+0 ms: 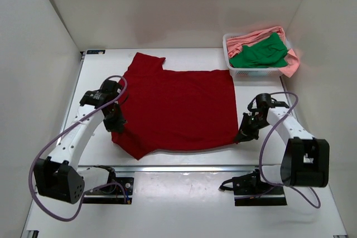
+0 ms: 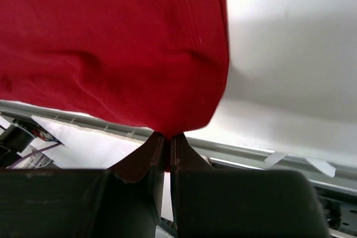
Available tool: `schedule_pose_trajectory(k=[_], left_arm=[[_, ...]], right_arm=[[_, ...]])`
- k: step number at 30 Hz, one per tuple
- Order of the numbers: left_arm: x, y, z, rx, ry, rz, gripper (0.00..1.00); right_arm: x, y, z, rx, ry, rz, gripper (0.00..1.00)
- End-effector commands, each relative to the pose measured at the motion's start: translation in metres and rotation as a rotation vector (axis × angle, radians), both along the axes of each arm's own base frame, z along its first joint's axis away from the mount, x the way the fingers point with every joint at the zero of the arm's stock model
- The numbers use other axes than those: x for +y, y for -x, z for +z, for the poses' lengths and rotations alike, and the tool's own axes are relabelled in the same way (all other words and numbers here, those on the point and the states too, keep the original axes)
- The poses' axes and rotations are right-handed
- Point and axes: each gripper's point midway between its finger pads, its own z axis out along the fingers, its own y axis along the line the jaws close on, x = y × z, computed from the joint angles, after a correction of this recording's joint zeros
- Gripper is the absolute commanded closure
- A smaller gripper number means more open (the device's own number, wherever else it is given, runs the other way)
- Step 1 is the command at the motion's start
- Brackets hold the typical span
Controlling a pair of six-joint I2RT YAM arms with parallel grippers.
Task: Fold and stack the t-shirts
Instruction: Fold the flattened tshirt in 1/3 of the way
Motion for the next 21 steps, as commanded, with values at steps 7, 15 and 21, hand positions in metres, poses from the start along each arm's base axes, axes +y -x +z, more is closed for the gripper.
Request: schedule_pose_trajectory(k=[7, 15, 21], left_arm=[[0.004, -0.075, 0.029, -0.151, -0.028, 0.037, 1.0], [0.0, -0.124, 0.032, -0.146, -0.022, 0.055, 1.0], [0.005, -0.138, 0.019, -0.114, -0.026, 0.083, 1.0]], right_arm=[[-0.011, -0.067, 0.013, -0.076, 0.027, 0.035, 1.0], [-0.014, -0.111, 0.005, -0.054, 0.028, 0.049, 1.0], [-0.009, -0.13, -0.004, -0.031, 0.024, 0.075, 1.0]])
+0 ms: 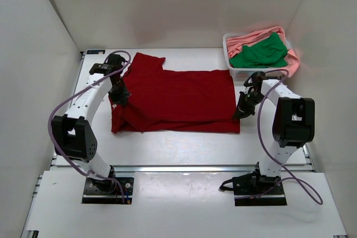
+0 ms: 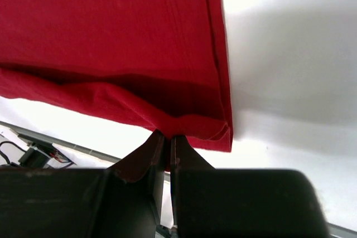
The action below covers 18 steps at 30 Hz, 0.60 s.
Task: Fold and stack the t-shirts
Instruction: Fold the flattened tshirt in 1/3 of the way
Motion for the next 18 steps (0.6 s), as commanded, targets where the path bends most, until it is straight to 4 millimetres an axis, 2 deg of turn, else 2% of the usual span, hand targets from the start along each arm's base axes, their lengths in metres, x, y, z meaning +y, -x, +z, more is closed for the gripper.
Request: schedule_pose_trajectory(k=[1, 6, 12, 16, 18], left_arm=[[0.007, -0.012, 0.01, -0.044, -0.015, 0.023, 1.0], [0.016, -0.021, 0.01, -0.046, -0.024, 0.048, 1.0], [0.022, -0.04, 0.014, -0.066, -0.042, 0.066, 1.0], [0.027, -0.052, 0.01, -0.062, -0.048, 0.09, 1.0], [0.032, -0.062, 0.011, -0.072, -0.052, 0.106, 0.9]], right_arm=[[0.002, -0.014, 0.003, -0.023, 0.012, 0.024, 1.0], [-0.002, -0.036, 0.002, -0.036, 0.035, 0.052, 1.0], [-0.002, -0.054, -0.002, -0.037, 0.045, 0.056, 1.0], [-0.003, -0.071, 0.007, -0.085, 0.057, 0.048, 0.85], [-0.004, -0.087, 0.02, -0.154, 0.073, 0.032, 0.77]])
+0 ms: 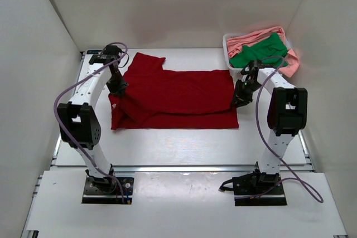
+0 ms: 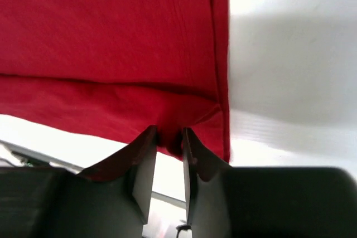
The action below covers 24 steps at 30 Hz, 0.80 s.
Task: Fold and stack the t-shirts
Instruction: Fold the flattened tshirt in 1/3 of the way
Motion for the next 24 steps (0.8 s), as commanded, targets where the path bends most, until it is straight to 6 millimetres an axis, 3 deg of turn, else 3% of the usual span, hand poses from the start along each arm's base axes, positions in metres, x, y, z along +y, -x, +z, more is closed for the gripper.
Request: schedule_pose_trajectory(k=[1, 3, 7, 13, 15, 16, 17, 18, 20, 21, 22, 24], left_arm=[[0.015, -0.022, 0.01, -0.055, -0.036, 0.046, 0.87], [0.021, -0.037, 0.022, -0.096, -0.047, 0.065, 0.76], [0.027, -0.052, 0.028, -0.128, -0.055, 0.095, 0.74], [0.04, -0.069, 0.037, -0.171, -0.004, 0.147, 0.74], [0.043, -0.061, 0.036, -0.158, -0.01, 0.149, 0.73], [0.046, -0.049, 0.028, -0.128, -0.028, 0.148, 0.74], [0.041, -0.033, 0.008, -0.067, -0.037, 0.143, 0.73], [0.036, -0.027, 0.011, -0.084, -0.031, 0.13, 0.73], [0.027, 0.01, -0.021, 0.005, -0.031, 0.102, 0.73], [0.019, 0.014, -0.021, -0.017, -0.025, 0.093, 0.73], [0.02, 0.031, -0.036, 0.019, -0.032, 0.088, 0.73], [0.009, 0.047, -0.059, 0.049, -0.043, 0.053, 0.73]], right_arm=[[-0.005, -0.036, 0.027, -0.156, 0.048, -0.021, 0.75], [-0.011, -0.052, 0.045, -0.254, 0.071, -0.056, 0.63], [-0.023, -0.055, 0.067, -0.339, 0.089, -0.106, 0.57], [-0.028, -0.022, 0.053, -0.307, 0.069, -0.141, 0.55], [-0.026, -0.01, 0.046, -0.288, 0.07, -0.141, 0.56], [-0.023, -0.008, 0.052, -0.307, 0.07, -0.131, 0.56], [-0.023, 0.002, 0.045, -0.29, 0.08, -0.126, 0.54], [-0.02, 0.012, 0.042, -0.286, 0.074, -0.129, 0.52], [-0.01, 0.023, 0.033, -0.287, 0.064, -0.094, 0.52], [-0.009, 0.027, 0.031, -0.289, 0.068, -0.095, 0.52], [-0.004, 0.028, 0.031, -0.308, 0.058, -0.083, 0.53], [0.022, 0.033, 0.027, -0.329, 0.037, -0.011, 0.54]])
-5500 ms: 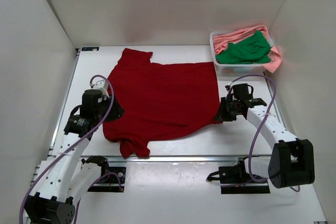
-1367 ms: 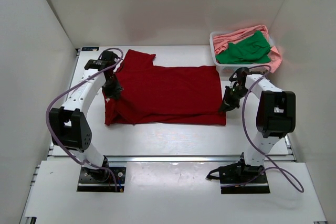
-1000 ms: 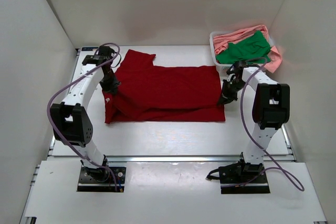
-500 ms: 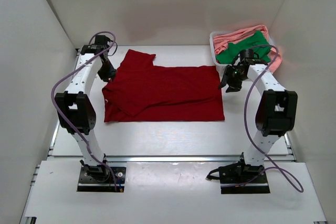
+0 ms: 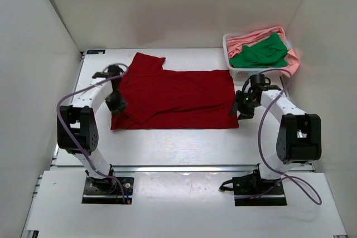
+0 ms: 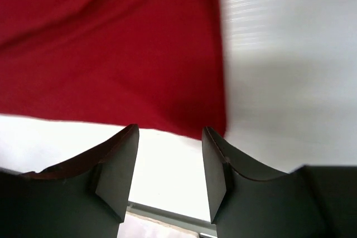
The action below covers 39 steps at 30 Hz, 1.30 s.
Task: Fold and stack the t-shirts
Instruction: Fold the flattened tshirt in 1/3 of the way
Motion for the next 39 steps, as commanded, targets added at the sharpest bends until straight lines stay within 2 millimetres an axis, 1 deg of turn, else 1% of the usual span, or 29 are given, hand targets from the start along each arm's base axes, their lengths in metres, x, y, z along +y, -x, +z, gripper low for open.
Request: schedule_pose_trajectory(k=[1, 2, 3, 4, 6, 7, 9, 11, 12, 13, 14, 15, 17, 19, 20, 22, 23, 24, 25, 26, 28, 30, 31, 32, 33, 34, 36, 37, 39], left_arm=[[-0.012, 0.01, -0.006, -0.056, -0.003, -0.029, 0.74], [-0.017, 0.011, -0.012, -0.051, -0.015, -0.049, 0.74], [-0.017, 0.01, -0.017, -0.049, -0.042, -0.057, 0.74], [-0.017, 0.009, -0.021, -0.045, -0.073, -0.07, 0.75], [-0.015, 0.007, -0.03, -0.041, -0.108, -0.083, 0.75], [-0.015, 0.006, -0.036, -0.03, -0.126, -0.097, 0.74], [-0.013, 0.012, -0.05, 0.024, -0.158, -0.126, 0.75], [-0.008, 0.029, -0.068, 0.143, -0.2, -0.146, 0.81], [-0.005, 0.042, -0.073, 0.203, -0.228, -0.162, 0.84], [-0.007, 0.054, -0.079, 0.265, -0.251, -0.21, 0.85], [-0.006, 0.062, -0.083, 0.306, -0.263, -0.245, 0.86], [-0.005, 0.078, -0.086, 0.357, -0.28, -0.271, 0.86], [-0.005, 0.095, -0.085, 0.411, -0.305, -0.317, 0.89], [-0.011, 0.115, -0.084, 0.429, -0.29, -0.352, 0.9], [-0.012, 0.121, -0.081, 0.416, -0.278, -0.352, 0.91], [-0.015, 0.144, -0.079, 0.433, -0.235, -0.334, 0.91], [-0.019, 0.147, -0.075, 0.397, -0.193, -0.316, 0.92], [-0.02, 0.159, -0.074, 0.4, -0.159, -0.302, 0.92], [-0.015, 0.17, -0.076, 0.42, -0.16, -0.296, 0.93], [-0.017, 0.172, -0.071, 0.396, -0.141, -0.292, 0.93], [-0.016, 0.181, -0.063, 0.384, -0.121, -0.279, 0.93], [-0.018, 0.18, -0.053, 0.363, -0.111, -0.276, 0.93], [-0.021, 0.173, -0.045, 0.334, -0.101, -0.273, 0.92], [-0.025, 0.165, -0.036, 0.31, -0.087, -0.269, 0.91], [-0.024, 0.164, -0.028, 0.3, -0.088, -0.267, 0.91], [-0.028, 0.148, -0.013, 0.242, -0.088, -0.262, 0.88], [-0.03, 0.12, 0.018, 0.15, -0.075, -0.232, 0.85], [-0.032, 0.112, 0.025, 0.134, -0.068, -0.234, 0.84], [-0.034, 0.079, 0.052, 0.041, -0.04, -0.204, 0.84]], right_arm=[[0.03, -0.019, 0.016, -0.159, -0.014, 0.084, 0.54], [0.039, -0.019, 0.014, -0.164, -0.019, 0.115, 0.54], [0.05, -0.022, 0.013, -0.17, -0.02, 0.149, 0.53], [0.053, -0.028, 0.016, -0.193, -0.008, 0.159, 0.54], [0.065, -0.03, 0.004, -0.182, 0.016, 0.198, 0.54], [0.066, -0.031, 0.0, -0.179, 0.037, 0.202, 0.53], [0.063, -0.027, -0.021, -0.117, 0.056, 0.185, 0.54], [0.059, -0.014, -0.038, -0.052, 0.069, 0.165, 0.54], [0.057, -0.004, -0.046, -0.015, 0.072, 0.166, 0.54], [0.054, 0.004, -0.053, 0.006, 0.079, 0.165, 0.54], [0.049, 0.019, -0.063, 0.054, 0.097, 0.169, 0.54], [0.05, 0.028, -0.064, 0.072, 0.098, 0.173, 0.55], [0.047, 0.052, -0.07, 0.129, 0.112, 0.188, 0.54], [0.043, 0.069, -0.069, 0.164, 0.098, 0.17, 0.54], [0.042, 0.083, -0.071, 0.199, 0.091, 0.171, 0.54], [0.038, 0.1, -0.069, 0.226, 0.096, 0.164, 0.54], [0.037, 0.114, -0.068, 0.246, 0.088, 0.167, 0.54], [0.034, 0.127, -0.07, 0.289, 0.086, 0.154, 0.54], [0.035, 0.132, -0.065, 0.288, 0.084, 0.163, 0.54], [0.033, 0.144, -0.066, 0.317, 0.082, 0.157, 0.54], [0.031, 0.165, -0.059, 0.36, 0.079, 0.157, 0.54], [0.034, 0.17, -0.048, 0.367, 0.08, 0.154, 0.54], [0.033, 0.176, -0.039, 0.375, 0.095, 0.173, 0.54], [0.036, 0.167, -0.029, 0.34, 0.087, 0.174, 0.54], [0.039, 0.163, -0.018, 0.322, 0.08, 0.175, 0.54], [0.036, 0.162, -0.013, 0.33, 0.078, 0.158, 0.55], [0.036, 0.144, 0.007, 0.268, 0.048, 0.131, 0.54], [0.035, 0.135, 0.015, 0.239, 0.04, 0.128, 0.54], [0.029, 0.115, 0.025, 0.177, 0.031, 0.105, 0.54]])
